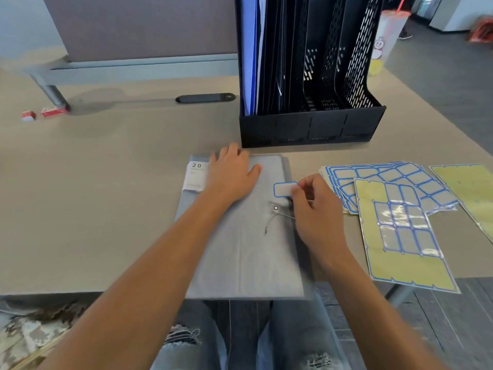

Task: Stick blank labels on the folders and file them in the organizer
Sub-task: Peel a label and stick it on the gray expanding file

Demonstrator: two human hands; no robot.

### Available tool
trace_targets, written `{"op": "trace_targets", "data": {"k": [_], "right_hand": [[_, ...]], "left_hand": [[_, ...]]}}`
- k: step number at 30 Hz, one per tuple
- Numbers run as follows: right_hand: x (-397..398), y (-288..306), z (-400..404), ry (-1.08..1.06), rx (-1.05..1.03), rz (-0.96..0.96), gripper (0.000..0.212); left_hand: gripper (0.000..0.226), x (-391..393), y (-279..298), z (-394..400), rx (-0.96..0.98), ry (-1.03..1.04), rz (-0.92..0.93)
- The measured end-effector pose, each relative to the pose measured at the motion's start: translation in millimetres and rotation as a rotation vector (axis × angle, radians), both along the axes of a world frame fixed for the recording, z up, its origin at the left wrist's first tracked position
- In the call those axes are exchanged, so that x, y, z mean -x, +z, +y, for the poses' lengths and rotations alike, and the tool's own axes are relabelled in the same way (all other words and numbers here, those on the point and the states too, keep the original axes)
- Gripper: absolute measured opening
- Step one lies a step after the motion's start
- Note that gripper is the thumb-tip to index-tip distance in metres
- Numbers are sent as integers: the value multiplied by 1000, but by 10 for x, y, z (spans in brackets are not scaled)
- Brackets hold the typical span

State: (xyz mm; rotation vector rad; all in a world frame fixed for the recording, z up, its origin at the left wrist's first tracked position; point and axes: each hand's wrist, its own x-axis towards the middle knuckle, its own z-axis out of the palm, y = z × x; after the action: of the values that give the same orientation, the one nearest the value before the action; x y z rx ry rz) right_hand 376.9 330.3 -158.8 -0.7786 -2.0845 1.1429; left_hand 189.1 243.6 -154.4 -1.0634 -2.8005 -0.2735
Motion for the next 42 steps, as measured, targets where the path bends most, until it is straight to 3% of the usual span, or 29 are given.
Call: {"op": "trace_targets", "data": {"k": [11, 17, 26, 36, 42], "right_hand": [[-60, 31, -84, 26, -125, -72, 11], [-79, 38, -88, 66, -132, -91, 11], [-234, 321, -108, 128, 55, 133, 11], [-808, 1467, -175, 190, -181, 435, 14], [-1091, 1738, -134, 197, -85, 544, 15]], "left_hand": [[53, -131, -8, -136, -32, 86, 73], [37, -162, 169, -304, -264, 82, -125], [21, -472, 798, -428, -522, -2, -79], [15, -1309, 2070, -416, -808, -180, 181], [13, -1662, 2450, -424, -797, -271, 251]]}}
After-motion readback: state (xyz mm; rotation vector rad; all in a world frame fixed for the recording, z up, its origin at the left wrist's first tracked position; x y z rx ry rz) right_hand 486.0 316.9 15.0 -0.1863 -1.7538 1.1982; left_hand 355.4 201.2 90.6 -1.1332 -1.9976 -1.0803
